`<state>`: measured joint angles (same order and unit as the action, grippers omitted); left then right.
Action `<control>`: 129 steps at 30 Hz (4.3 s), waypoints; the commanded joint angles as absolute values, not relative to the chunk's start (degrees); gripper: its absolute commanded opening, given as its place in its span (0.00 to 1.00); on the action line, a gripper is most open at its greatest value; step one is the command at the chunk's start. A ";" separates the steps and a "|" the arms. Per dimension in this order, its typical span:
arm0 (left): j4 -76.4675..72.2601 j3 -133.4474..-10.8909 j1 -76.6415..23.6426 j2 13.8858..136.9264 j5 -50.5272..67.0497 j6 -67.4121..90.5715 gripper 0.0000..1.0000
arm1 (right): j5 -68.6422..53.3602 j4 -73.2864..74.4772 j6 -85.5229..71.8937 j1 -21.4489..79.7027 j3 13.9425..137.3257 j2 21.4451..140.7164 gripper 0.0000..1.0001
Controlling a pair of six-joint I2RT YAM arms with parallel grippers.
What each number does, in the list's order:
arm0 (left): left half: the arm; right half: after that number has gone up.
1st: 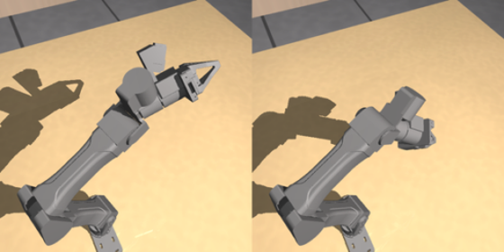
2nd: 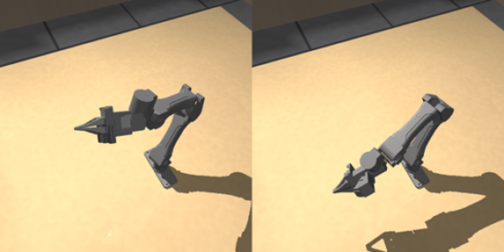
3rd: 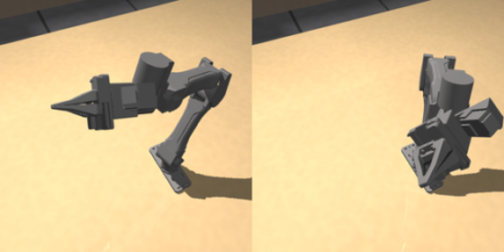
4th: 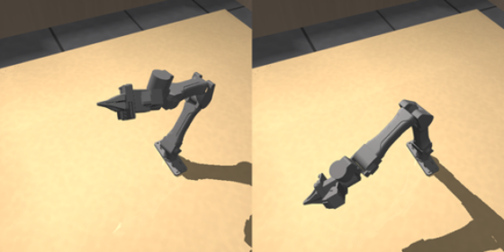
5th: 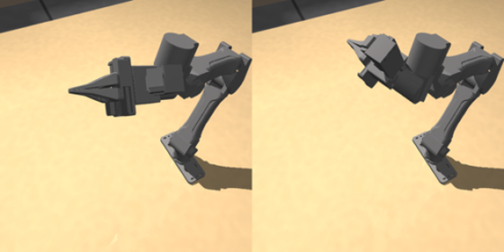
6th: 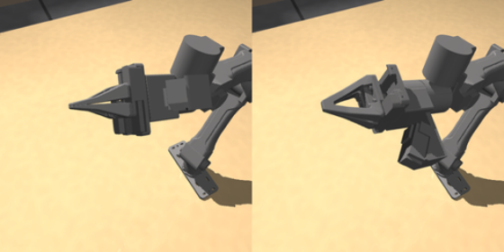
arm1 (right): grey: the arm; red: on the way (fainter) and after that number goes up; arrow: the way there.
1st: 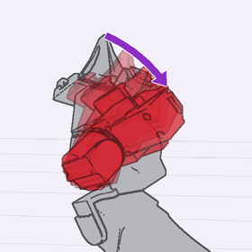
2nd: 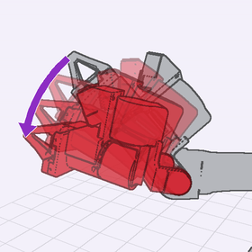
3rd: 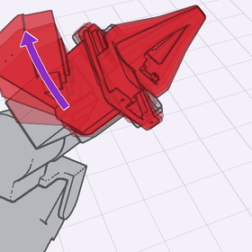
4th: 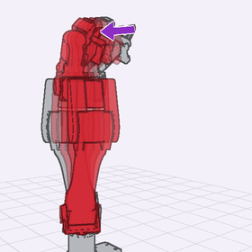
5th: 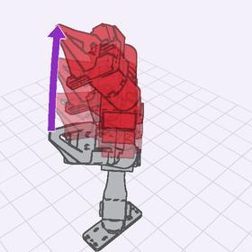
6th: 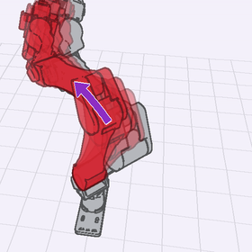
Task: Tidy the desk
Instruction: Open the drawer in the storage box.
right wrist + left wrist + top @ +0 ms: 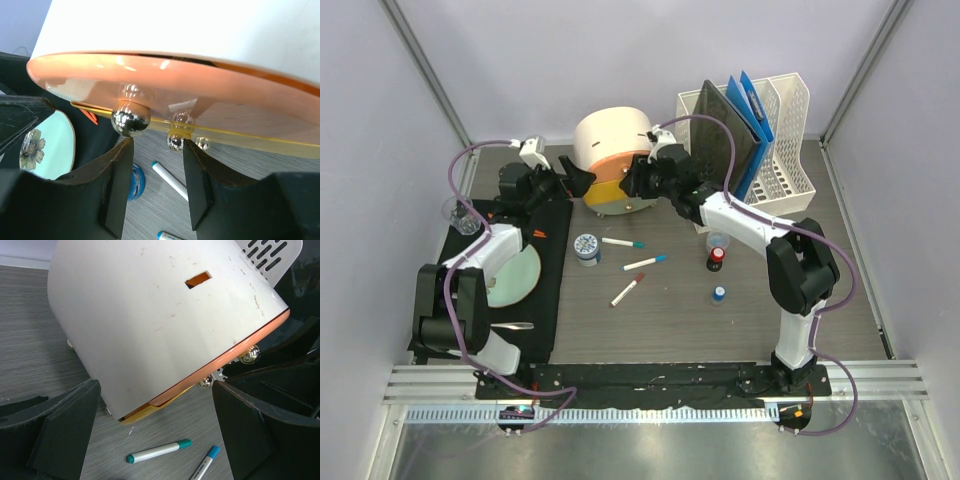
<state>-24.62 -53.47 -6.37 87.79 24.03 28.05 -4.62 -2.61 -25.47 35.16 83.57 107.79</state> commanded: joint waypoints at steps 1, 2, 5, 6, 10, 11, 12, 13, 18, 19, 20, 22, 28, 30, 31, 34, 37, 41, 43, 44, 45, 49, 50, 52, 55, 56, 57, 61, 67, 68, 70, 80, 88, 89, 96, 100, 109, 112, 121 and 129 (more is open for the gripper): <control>-27.60 -56.25 -6.50 88.77 23.55 27.16 1.00 | -5.71 -6.24 -26.54 34.89 83.50 108.81 0.50; -27.51 -56.34 -6.50 88.86 23.64 27.07 1.00 | -5.89 -6.24 -26.54 34.89 83.50 108.98 0.50; -27.16 -56.51 -6.50 89.30 23.73 26.89 1.00 | -5.98 -6.42 -26.72 34.89 83.41 109.42 0.50; -27.16 -56.43 -6.50 89.30 23.73 26.89 1.00 | -5.98 -6.50 -26.72 34.89 83.32 109.51 0.50; -27.07 -56.60 -6.50 89.65 23.73 26.72 1.00 | -6.15 -6.77 -26.72 34.80 83.41 110.04 0.50; -27.07 -56.69 -6.50 89.74 23.64 26.81 1.00 | -6.07 -6.77 -26.72 34.80 83.50 110.30 0.50; -27.07 -56.69 -6.50 89.82 23.73 26.72 1.00 | -6.06 -6.77 -26.72 34.80 83.50 110.39 0.50; -27.07 -56.78 -6.50 89.91 23.82 26.72 1.00 | -5.98 -6.77 -26.81 34.72 83.58 110.48 0.50; -27.07 -57.22 -6.50 90.44 24.34 26.98 1.00 | -5.45 -7.56 -27.16 34.54 83.41 111.00 0.49; -27.07 -57.13 -6.50 90.44 24.52 27.07 1.00 | -5.45 -7.82 -27.42 34.54 83.41 111.18 0.48; -27.07 -57.13 -6.50 90.53 24.61 27.16 1.00 | -5.36 -8.00 -27.42 34.45 83.41 111.18 0.47; -27.07 -57.04 -6.50 90.61 24.52 27.25 1.00 | -5.10 -8.43 -27.68 34.45 83.15 111.36 0.45; -26.63 -57.13 -6.50 90.35 24.35 26.89 1.00 | -5.10 -8.88 -28.30 34.45 82.53 111.71 0.42; -26.28 -57.30 -6.50 90.35 24.52 26.81 1.00 | -5.10 -9.05 -28.48 34.45 82.36 111.80 0.42; -26.19 -57.39 -6.42 90.44 24.52 26.72 1.00 | -5.10 -9.23 -28.65 34.45 82.27 111.80 0.42; -26.02 -57.57 -6.50 90.44 24.87 26.72 1.00 | -4.83 -9.32 -28.65 34.45 82.00 111.80 0.42; -25.84 -57.48 -6.50 90.35 24.96 26.72 1.00 | -4.75 -9.40 -28.48 34.45 82.09 111.80 0.42; -25.58 -57.48 -6.50 90.18 25.05 26.72 1.00 | -4.92 -9.49 -28.39 34.37 82.18 111.53 0.42; -25.40 -57.39 -6.50 90.09 25.05 26.63 1.00 | -5.10 -9.84 -28.30 34.28 82.00 111.36 0.42; -25.31 -57.57 -6.50 90.09 25.05 26.63 1.00 | -4.84 -9.84 -28.30 34.28 82.09 111.27 0.42; -25.23 -57.48 -6.50 90.09 25.05 26.63 1.00 | -4.83 -9.84 -28.30 34.28 82.35 111.44 0.42; -24.70 -58.09 -6.42 90.61 25.58 26.63 1.00 | -5.10 -9.58 -28.39 34.01 82.88 111.88 0.38; -24.70 -58.10 -6.50 90.70 25.58 26.63 1.00 | -5.18 -9.58 -28.39 34.01 82.79 111.88 0.36; -24.61 -58.27 -6.50 90.62 25.58 26.63 1.00 | -5.19 -9.67 -28.48 34.10 82.36 111.53 0.30; -24.43 -58.53 -6.50 90.70 25.75 26.63 1.00 | -5.10 -9.75 -28.65 34.01 81.57 111.18 0.22; -24.35 -58.54 -6.50 90.79 25.93 26.63 1.00 | -5.10 -9.76 -28.57 33.93 80.95 110.92 0.20; -24.26 -58.54 -6.42 90.70 26.01 26.72 1.00 | -5.01 -9.76 -28.56 34.01 80.69 110.66 0.18; -24.08 -58.45 -6.50 90.70 26.72 27.07 1.00 | -4.22 -10.02 -28.74 34.01 78.84 109.08 0.12; -23.47 -58.09 -6.68 90.70 28.65 27.77 1.00 | -2.99 -10.20 -28.56 34.01 76.20 106.36 0.10; -23.29 -58.10 -6.68 90.70 28.83 27.86 1.00 | -2.81 -10.20 -28.56 34.01 75.51 106.00 0.10; -22.50 -58.01 -7.21 90.97 29.44 27.86 1.00 | -1.85 -10.28 -28.30 34.01 74.62 105.21 0.10; -22.50 -55.03 -9.49 88.77 28.83 28.39 1.00 | -1.58 -9.67 -27.78 33.93 71.72 102.31 0.10; -22.50 -52.38 -11.07 86.13 27.95 29.00 1.00 | -0.70 -9.58 -27.86 33.93 66.98 97.74 0.10; -22.41 -52.38 -11.42 86.05 27.86 29.09 1.00 | -0.70 -9.58 -28.04 33.93 66.62 97.39 0.10; -21.97 -51.77 -12.57 84.90 27.60 29.27 1.00 | -0.53 -9.14 -28.21 33.93 63.99 95.10 0.10; -21.80 -51.24 -13.45 84.29 27.33 29.27 1.00 | -0.26 -8.88 -28.13 33.92 62.67 92.82 0.10; -20.92 -50.63 -15.03 83.50 25.14 29.53 1.00 | -2.11 -8.00 -28.83 34.10 59.33 90.00 0.10; -20.13 -50.63 -15.03 83.32 24.17 29.53 1.00 | -2.20 -7.03 -28.48 34.10 58.27 88.51 0.11; -18.99 -50.89 -15.12 83.41 21.01 29.53 1.00 | -3.43 -3.96 -28.39 34.89 56.34 85.08 0.11; -18.19 -51.24 -15.12 83.15 19.34 29.09 1.00 | -2.55 -1.85 -29.09 35.42 53.97 81.48 0.11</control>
<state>-17.96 -50.74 -14.90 85.19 21.10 29.58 -3.49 -2.87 -28.77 35.05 54.72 85.27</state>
